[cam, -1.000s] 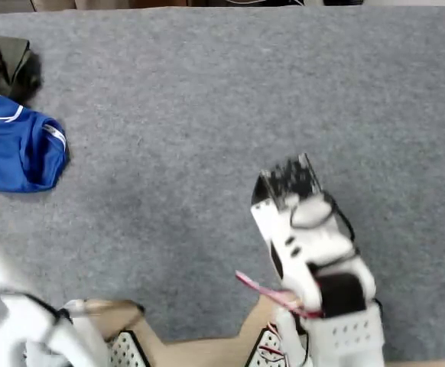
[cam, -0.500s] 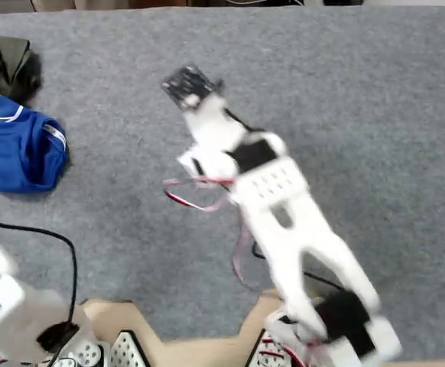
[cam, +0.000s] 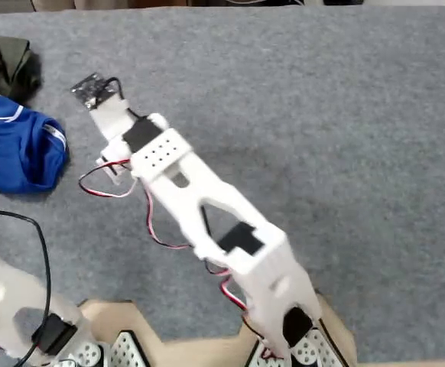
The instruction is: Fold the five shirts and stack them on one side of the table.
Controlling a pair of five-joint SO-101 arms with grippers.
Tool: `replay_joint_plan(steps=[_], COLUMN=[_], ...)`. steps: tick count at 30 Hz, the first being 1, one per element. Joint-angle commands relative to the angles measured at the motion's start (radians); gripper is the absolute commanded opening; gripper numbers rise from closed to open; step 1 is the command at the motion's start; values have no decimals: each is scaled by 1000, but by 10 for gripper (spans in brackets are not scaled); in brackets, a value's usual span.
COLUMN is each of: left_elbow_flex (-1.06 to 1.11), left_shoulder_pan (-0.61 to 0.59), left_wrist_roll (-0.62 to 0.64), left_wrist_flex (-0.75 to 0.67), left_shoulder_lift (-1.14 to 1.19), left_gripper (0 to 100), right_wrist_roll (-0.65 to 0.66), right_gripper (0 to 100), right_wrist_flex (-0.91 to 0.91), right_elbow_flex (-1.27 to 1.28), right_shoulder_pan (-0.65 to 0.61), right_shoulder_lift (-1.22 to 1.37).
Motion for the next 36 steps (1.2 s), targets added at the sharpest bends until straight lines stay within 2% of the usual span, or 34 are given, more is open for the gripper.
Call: replay_joint_plan(steps=[1,7,13,16,19,26,29,36], left_elbow_flex=[-158,-319,-410,-430,-519,-904,-905,-907], left_shoulder_pan=[2,2,2,12,34,100,103,86], left_wrist_roll=[5,9,9,9,9,8,6,5], left_wrist_flex=[-8,2,3,8,112,486,529,592], left_shoulder_lift=[76,251,303,302,302,302,288,249], left_gripper=[240,225,22,29,20,20,20,20], right_wrist_roll=[-8,-8,-8,-8,-8,-14,-75,-133], right_gripper=[113,111,110,110,110,112,112,113], right_wrist_flex=[72,172,238,269,290,284,219,-60], right_elbow_flex=[-245,-536,-782,-883,-969,-1056,-1053,-995], right_shoulder_pan=[-13,-13,-13,-13,-13,-45,-67,-116], right_shoulder_lift=[104,288,421,472,512,556,561,565])
